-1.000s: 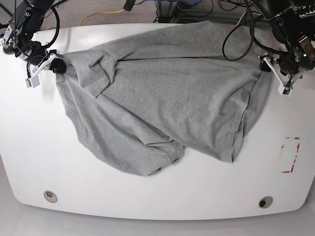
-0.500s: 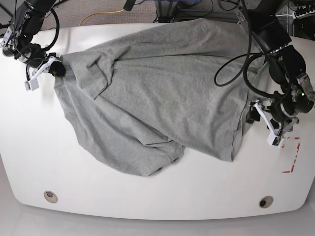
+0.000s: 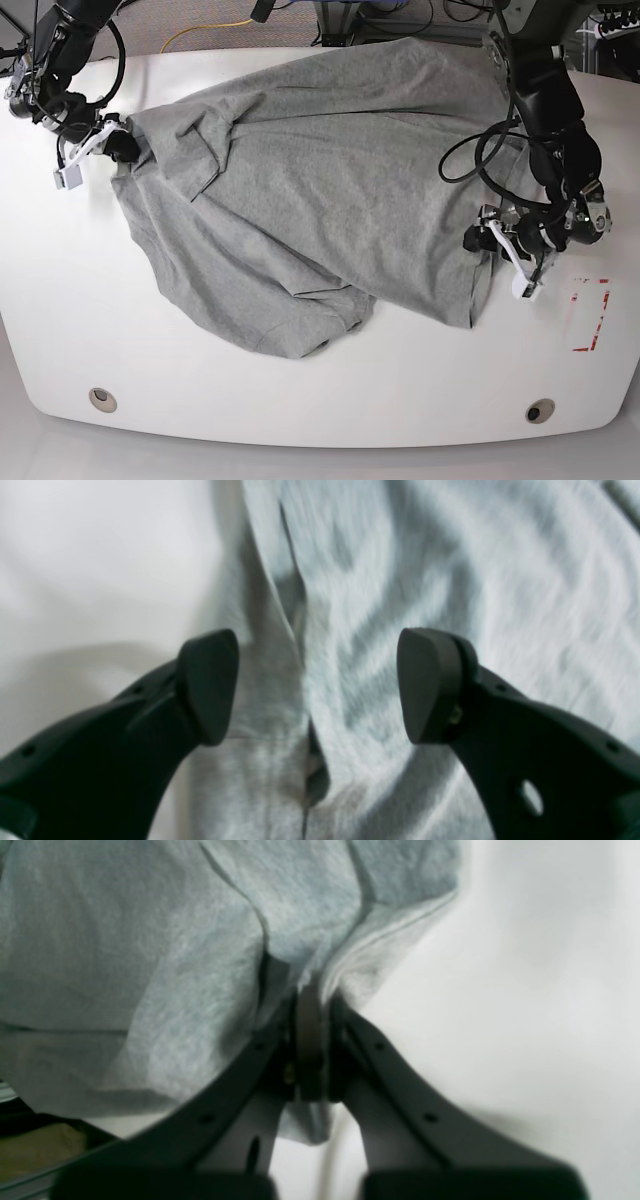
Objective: Fold the T-shirt properly
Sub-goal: 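Release the left gripper and move it along the shirt edge to regrasp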
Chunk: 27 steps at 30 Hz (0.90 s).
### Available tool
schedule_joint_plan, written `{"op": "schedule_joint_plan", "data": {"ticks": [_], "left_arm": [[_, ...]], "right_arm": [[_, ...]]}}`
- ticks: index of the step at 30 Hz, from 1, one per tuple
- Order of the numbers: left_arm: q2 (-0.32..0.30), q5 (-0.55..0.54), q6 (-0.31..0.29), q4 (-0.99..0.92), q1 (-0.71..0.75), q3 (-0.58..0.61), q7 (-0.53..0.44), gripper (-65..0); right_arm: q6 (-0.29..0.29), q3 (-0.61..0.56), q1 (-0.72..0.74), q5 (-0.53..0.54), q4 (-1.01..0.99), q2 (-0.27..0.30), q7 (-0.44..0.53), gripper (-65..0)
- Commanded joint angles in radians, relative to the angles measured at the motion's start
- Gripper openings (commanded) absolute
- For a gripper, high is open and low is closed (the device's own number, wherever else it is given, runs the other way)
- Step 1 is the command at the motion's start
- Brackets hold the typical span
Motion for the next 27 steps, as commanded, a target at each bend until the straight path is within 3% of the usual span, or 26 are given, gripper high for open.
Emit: {"op": "schedule_joint_plan", "data": {"ticks": [1,9,17,27], "left_arm": [[-0.006,-0.027,-0.002,0.1,0.005,0.025,-0.009,-22.8],[0.006,-0.028,-0.002,0.281,0.108,0.025,0.106,-24.3],[-0.021,-0.028,-0.002,0.315,0.212,0.025,0.108,-24.3],[0.015,-0.027,-0.002,0.247,0.2,0.032,0.106,-24.3]], "right_arm": [[0.002,0.005,0.01,0.027,0.026,0.01,0.025,-65.0],[0.002,0.004,0.018,0.025,0.026,0.008,0.025,-65.0],[0.002,0.005,0.018,0.025,0.025,0.01,0.025,-65.0],[0.002,0.002,0.016,0.025,0.025,0.008,0.025,-65.0]]}}
